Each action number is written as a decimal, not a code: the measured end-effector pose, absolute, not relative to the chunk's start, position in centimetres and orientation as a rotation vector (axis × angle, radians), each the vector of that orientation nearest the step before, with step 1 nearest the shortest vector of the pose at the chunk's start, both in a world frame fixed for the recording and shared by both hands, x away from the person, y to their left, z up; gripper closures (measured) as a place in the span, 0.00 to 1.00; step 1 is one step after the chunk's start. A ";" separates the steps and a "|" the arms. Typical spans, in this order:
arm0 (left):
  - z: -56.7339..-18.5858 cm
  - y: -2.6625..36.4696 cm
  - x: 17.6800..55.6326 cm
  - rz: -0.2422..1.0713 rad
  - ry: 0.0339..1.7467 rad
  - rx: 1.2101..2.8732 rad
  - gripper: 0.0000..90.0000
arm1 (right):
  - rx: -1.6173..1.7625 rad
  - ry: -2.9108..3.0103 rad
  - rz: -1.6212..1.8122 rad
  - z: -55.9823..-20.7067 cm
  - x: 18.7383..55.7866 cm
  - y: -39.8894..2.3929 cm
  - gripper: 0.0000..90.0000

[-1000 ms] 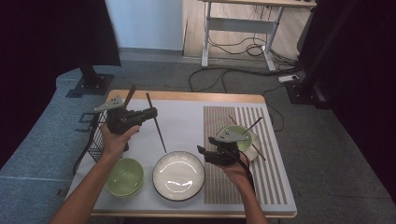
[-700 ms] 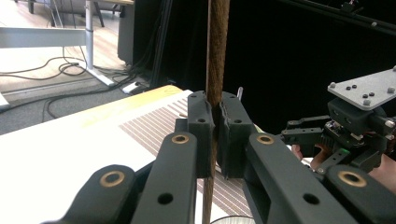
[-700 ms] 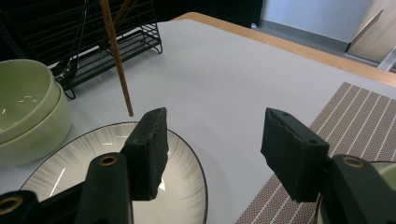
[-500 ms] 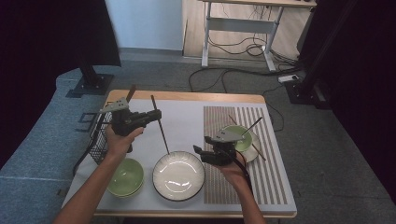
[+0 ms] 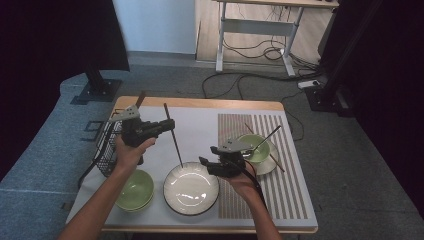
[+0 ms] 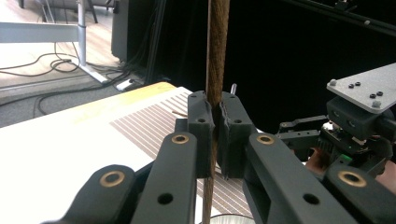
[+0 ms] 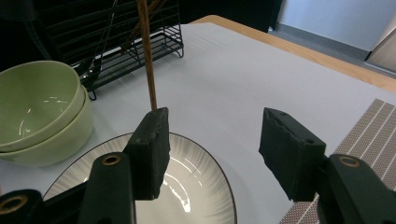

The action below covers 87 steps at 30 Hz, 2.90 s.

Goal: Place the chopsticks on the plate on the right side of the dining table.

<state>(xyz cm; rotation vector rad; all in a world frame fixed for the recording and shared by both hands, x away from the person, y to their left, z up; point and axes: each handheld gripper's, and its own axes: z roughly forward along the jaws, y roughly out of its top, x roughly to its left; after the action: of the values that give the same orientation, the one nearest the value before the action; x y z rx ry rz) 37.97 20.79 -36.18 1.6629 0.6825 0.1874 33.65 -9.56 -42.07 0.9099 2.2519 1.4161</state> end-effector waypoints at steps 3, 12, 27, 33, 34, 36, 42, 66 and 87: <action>-36.2 20.7 38.0 0.186 0.680 1.664 0.94 | 0.910 2.251 1.426 -42.0 33.6 -9.5 0.48; -36.2 20.7 37.9 0.177 0.678 1.657 0.94 | 0.894 2.256 1.436 -42.0 33.9 -8.7 0.50; -36.6 20.1 38.0 0.161 0.679 1.670 0.94 | 0.868 2.257 1.479 -41.6 34.4 -6.9 0.55; -36.7 20.0 37.9 0.161 0.676 1.677 0.94 | 0.849 2.272 1.477 -41.6 34.6 -6.2 0.59; -36.7 20.0 37.9 0.161 0.676 1.677 0.94 | 0.846 2.278 1.478 -41.6 34.6 -6.2 0.59; -36.7 20.0 37.9 0.159 0.676 1.674 0.94 | 0.843 2.280 1.483 -41.6 34.7 -6.0 0.61; -36.8 19.9 37.9 0.150 0.675 1.674 0.94 | 0.822 2.293 1.488 -41.5 34.9 -5.6 0.62; -37.3 19.1 38.0 0.108 0.669 1.684 0.94 | 0.774 2.302 1.508 -40.7 35.7 -3.4 0.77; -37.3 19.4 37.9 0.068 0.656 1.677 0.77 | 0.838 2.284 1.458 -40.4 36.1 -3.6 0.94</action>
<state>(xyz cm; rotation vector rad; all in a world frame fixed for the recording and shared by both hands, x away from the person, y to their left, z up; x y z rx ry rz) 37.91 19.42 -37.34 1.6766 0.6562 0.0675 36.05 -3.57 -40.39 0.8384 2.2837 1.4584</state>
